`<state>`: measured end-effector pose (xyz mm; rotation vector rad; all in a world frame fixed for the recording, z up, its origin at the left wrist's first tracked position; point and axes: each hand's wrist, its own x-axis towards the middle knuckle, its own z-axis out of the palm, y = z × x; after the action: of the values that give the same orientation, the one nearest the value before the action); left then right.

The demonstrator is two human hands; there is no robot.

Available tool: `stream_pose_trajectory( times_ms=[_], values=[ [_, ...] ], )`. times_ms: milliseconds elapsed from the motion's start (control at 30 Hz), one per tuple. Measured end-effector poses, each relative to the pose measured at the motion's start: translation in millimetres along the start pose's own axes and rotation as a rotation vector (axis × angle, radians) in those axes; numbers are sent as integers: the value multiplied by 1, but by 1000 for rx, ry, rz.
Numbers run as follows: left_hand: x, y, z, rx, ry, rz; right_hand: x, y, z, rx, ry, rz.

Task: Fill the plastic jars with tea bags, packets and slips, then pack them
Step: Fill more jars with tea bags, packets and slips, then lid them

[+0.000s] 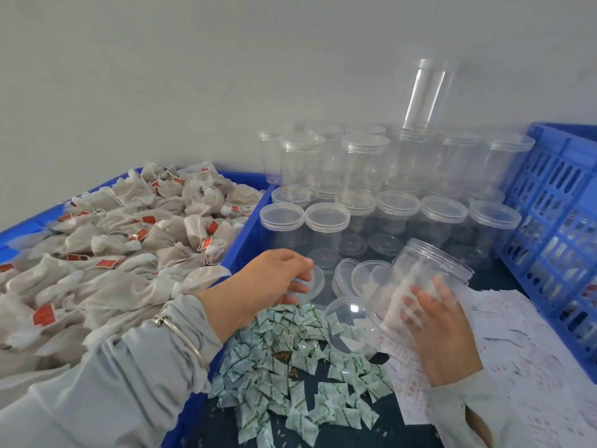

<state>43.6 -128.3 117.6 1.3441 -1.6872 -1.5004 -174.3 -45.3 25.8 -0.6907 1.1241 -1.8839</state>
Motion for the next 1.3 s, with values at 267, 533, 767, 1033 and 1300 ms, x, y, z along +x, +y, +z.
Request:
stream_pose_trajectory(
  times_ms=[267, 533, 767, 1033, 1300],
  values=[
    [2, 18, -77, 328, 566, 380, -32, 10, 37, -370, -185, -272],
    [-12, -12, -151, 877, -10, -52, -55, 28, 90, -424, -504, -103],
    [-13, -16, -154, 1079, -144, -74, -62, 52, 87, -456, -535, -47],
    [-10, -11, -144, 665, 305, 142, -61, 58, 82, -494, -512, -88],
    [-29, 0, -93, 276, -94, 411, -64, 59, 84, -590, -483, -156]
  ],
)
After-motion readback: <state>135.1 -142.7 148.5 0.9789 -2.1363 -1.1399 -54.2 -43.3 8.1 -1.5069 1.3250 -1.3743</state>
